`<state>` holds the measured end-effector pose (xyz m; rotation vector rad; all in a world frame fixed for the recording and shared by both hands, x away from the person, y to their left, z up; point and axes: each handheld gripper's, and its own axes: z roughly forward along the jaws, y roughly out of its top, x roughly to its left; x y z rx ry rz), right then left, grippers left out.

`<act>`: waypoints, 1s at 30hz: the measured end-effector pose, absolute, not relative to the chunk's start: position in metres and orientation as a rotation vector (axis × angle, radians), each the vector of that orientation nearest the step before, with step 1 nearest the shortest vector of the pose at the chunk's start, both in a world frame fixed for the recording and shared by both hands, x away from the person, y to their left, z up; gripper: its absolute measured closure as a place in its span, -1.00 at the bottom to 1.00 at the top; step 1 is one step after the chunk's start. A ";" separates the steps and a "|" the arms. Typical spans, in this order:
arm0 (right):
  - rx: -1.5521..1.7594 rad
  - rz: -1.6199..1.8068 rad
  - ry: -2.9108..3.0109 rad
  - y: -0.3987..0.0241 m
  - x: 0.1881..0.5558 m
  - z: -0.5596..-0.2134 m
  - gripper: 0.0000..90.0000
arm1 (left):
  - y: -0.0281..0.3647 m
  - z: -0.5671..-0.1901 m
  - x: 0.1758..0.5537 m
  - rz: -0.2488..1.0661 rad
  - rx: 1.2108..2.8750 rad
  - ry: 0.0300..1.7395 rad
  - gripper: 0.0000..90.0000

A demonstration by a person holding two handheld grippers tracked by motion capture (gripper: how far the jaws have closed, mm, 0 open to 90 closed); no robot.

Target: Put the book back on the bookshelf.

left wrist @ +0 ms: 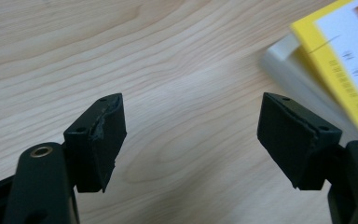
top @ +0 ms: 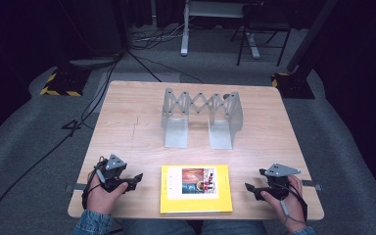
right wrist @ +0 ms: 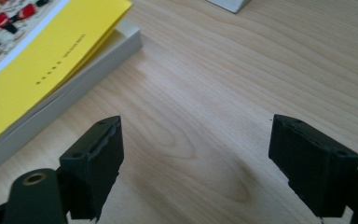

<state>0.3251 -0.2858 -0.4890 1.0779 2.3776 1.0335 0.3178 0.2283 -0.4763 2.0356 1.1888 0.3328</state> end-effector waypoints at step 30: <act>0.787 1.070 2.566 -0.241 0.273 -0.494 -0.60 | 0.148 -0.487 0.318 0.170 2.158 1.045 -0.38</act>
